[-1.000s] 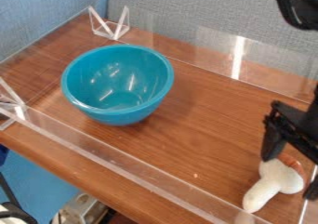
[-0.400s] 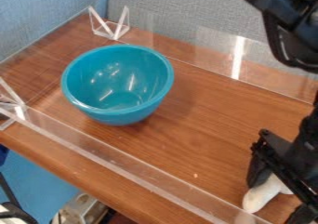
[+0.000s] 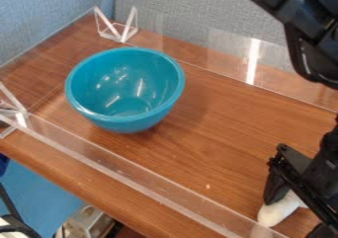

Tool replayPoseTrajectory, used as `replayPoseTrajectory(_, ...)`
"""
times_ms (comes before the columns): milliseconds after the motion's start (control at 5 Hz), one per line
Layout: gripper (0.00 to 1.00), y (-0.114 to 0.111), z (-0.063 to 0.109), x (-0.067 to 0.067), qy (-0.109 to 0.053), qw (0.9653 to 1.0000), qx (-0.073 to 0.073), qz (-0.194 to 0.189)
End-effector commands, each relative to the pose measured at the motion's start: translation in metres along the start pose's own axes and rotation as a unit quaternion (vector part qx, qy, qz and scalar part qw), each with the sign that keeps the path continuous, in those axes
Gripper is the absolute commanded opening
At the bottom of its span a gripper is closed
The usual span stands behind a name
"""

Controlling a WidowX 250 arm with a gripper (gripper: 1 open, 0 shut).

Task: Put the mushroom in the blue bowl

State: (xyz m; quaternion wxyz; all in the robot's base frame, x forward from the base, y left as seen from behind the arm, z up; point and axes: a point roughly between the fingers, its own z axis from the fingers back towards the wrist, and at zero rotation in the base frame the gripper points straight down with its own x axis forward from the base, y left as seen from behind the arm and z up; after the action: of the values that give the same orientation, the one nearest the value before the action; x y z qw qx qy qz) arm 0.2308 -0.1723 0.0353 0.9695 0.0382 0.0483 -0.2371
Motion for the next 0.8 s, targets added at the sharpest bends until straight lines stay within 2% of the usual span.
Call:
replayPoseTrajectory(0,1.00,-0.010,-0.001,0.003,-0.011,0.9999,-0.001,-0.011)
replayPoseTrajectory(200,0.00,-0.017,-0.009,0.013,-0.010,0.9999,-0.001,-0.003)
replayPoseTrajectory(400,0.00,-0.020,-0.008,0.020,-0.010,0.9999,-0.002,0.006)
replayPoseTrajectory(600,0.00,-0.015,0.000,0.018,-0.018,0.9997,0.004,-0.019)
